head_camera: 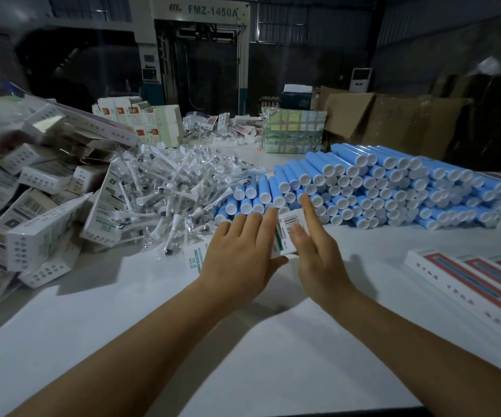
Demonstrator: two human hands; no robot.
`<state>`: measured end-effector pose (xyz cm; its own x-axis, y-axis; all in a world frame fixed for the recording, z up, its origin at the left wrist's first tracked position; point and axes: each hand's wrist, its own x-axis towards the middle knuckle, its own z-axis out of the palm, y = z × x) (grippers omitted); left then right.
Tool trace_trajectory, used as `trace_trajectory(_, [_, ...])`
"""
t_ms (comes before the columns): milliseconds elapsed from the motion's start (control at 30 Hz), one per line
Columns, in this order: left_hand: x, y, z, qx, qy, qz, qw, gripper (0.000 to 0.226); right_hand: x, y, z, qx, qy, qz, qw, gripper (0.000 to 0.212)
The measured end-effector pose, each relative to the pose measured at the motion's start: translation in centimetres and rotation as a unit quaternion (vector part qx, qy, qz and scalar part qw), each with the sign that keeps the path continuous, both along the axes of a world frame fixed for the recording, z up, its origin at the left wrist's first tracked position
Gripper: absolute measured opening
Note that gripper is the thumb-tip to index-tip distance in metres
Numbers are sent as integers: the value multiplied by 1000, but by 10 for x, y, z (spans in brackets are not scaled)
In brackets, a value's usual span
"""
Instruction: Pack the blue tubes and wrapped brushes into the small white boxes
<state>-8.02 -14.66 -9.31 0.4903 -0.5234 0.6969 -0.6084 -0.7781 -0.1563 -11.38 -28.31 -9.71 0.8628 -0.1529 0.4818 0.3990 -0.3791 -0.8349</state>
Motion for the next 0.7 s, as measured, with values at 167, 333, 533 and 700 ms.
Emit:
trace_trajectory(167, [0, -1, 4, -34, 35, 26, 998, 69, 3, 1, 1, -6, -53, -79, 995, 47])
trace_trajectory(333, [3, 0, 3, -21, 50, 38, 998, 71, 1, 6, -5, -32, -71, -100, 992, 45])
trace_trajectory(533, [2, 0, 4, -15, 52, 43, 998, 69, 0, 10, -4, -102, -97, -122, 982, 46])
trace_trajectory(700, [0, -2, 6, -21, 54, 31, 998, 68, 1, 6, -1, -26, -49, -73, 996, 49])
